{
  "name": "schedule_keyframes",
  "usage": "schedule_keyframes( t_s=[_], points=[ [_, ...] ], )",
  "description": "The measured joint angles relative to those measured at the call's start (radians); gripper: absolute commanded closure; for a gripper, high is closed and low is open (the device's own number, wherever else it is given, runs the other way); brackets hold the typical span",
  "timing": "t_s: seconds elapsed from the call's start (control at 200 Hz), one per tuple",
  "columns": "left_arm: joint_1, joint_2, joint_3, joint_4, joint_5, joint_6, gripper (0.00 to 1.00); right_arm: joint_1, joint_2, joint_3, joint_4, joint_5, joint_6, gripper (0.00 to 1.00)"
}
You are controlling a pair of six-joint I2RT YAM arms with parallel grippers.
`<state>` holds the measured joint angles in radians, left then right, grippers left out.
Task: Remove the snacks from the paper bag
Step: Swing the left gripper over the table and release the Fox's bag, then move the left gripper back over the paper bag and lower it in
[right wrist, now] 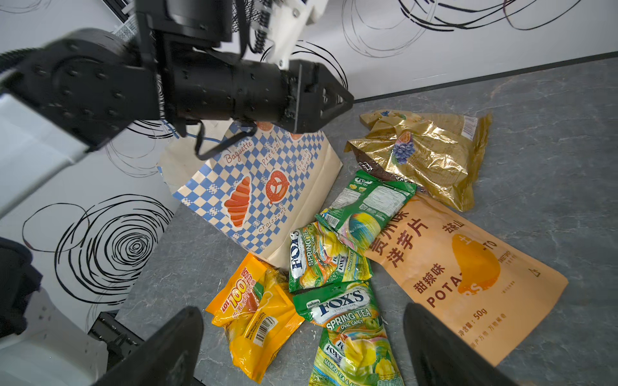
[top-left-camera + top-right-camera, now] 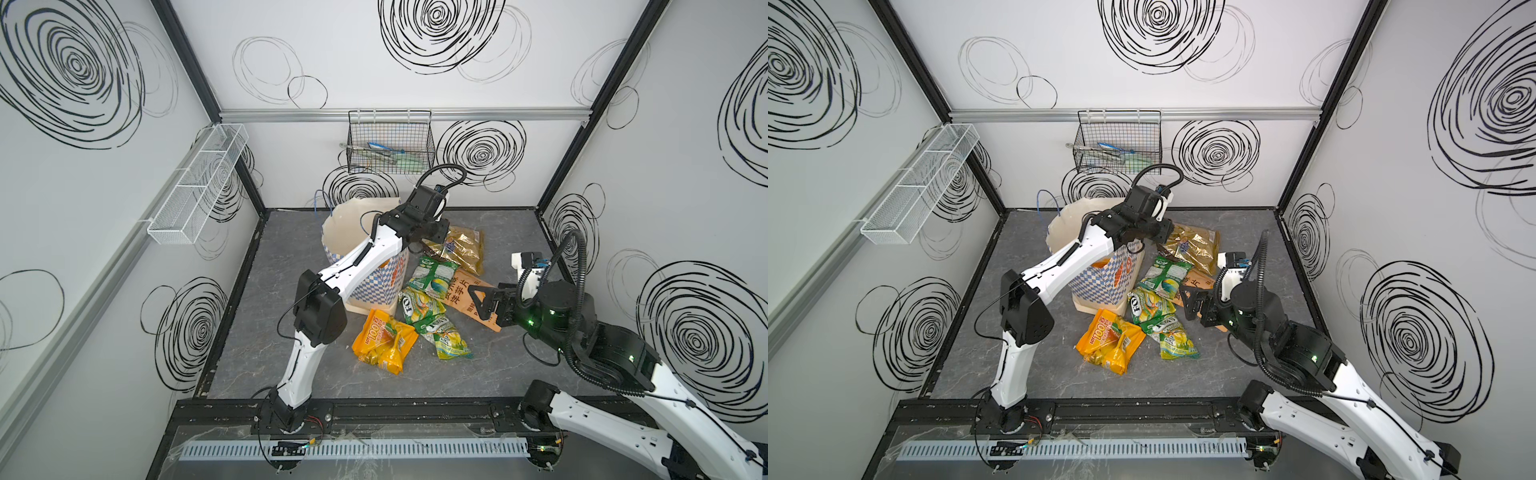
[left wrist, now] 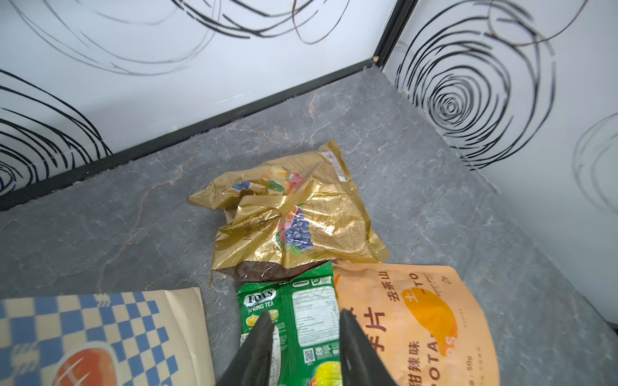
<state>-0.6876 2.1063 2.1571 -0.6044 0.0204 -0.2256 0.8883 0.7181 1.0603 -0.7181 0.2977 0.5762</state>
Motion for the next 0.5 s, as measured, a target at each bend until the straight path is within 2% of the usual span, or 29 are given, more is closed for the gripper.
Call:
schedule_keyframes(
  t_s=[0.255,0.375,0.5],
  points=[
    [0.017,-0.336,-0.063,-0.013,-0.025,0.038,0.41,-0.009,0.063,0.001,0.017,-0.016,-0.021,0.03],
    [0.079,-0.513,-0.134,0.002,-0.050,0.058,0.38,-0.013,0.092,0.003,0.026,-0.031,-0.030,0.03],
    [0.169,-0.618,-0.203,-0.002,-0.077,0.073,0.38,-0.019,0.116,0.003,0.046,-0.047,-0.042,0.03]
  ],
)
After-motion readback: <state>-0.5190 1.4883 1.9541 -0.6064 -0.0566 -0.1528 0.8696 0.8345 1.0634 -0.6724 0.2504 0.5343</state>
